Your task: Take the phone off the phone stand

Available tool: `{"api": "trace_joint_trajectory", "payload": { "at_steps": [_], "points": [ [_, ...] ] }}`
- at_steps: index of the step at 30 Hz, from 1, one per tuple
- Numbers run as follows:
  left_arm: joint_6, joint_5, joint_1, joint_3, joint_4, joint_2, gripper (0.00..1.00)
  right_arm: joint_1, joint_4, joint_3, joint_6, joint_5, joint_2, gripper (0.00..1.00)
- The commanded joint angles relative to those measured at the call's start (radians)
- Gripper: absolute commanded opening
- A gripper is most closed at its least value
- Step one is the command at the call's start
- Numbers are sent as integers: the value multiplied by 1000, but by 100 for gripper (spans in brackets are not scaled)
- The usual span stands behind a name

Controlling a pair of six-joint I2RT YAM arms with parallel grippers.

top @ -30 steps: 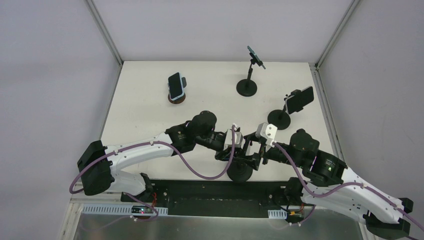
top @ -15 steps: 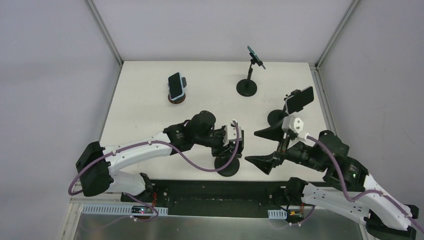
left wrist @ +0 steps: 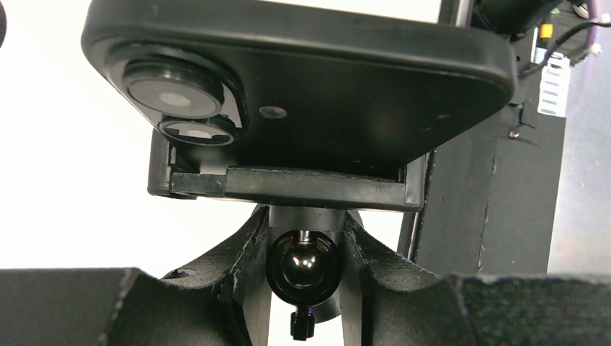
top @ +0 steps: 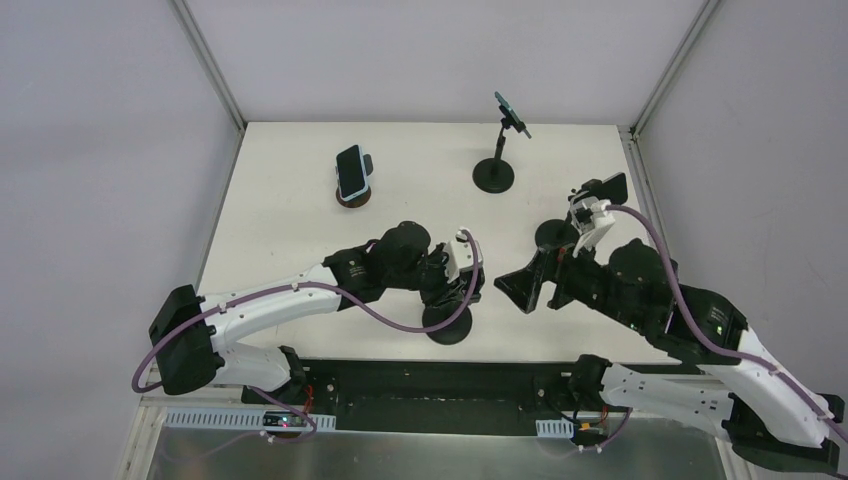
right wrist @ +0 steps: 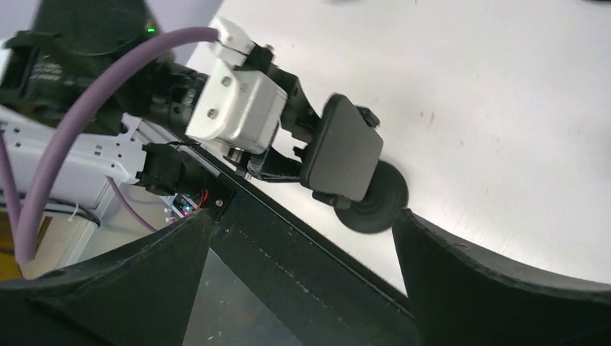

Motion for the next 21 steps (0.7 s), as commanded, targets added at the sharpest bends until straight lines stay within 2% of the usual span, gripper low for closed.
{"api": "trace_joint_trajectory", "payload": {
  "at_steps": [1,4,8,13,16,21],
  "points": [
    [-24,-162,5,23,-89,2,0,4,-176,79,231,116,84,99],
    [-39,-161,7,29,-89,-1,0,3,-167,73,302,106,127,99],
    [-43,-127,5,34,-88,-2,0,4,-100,33,309,96,170,99],
    [-43,-80,5,38,-89,3,0,3,38,-42,265,83,185,79],
    [-43,-53,6,41,-89,7,0,1,76,-62,236,119,198,63],
    [-42,-4,6,45,-87,12,0,1,143,-93,194,143,210,57]
  ]
}}
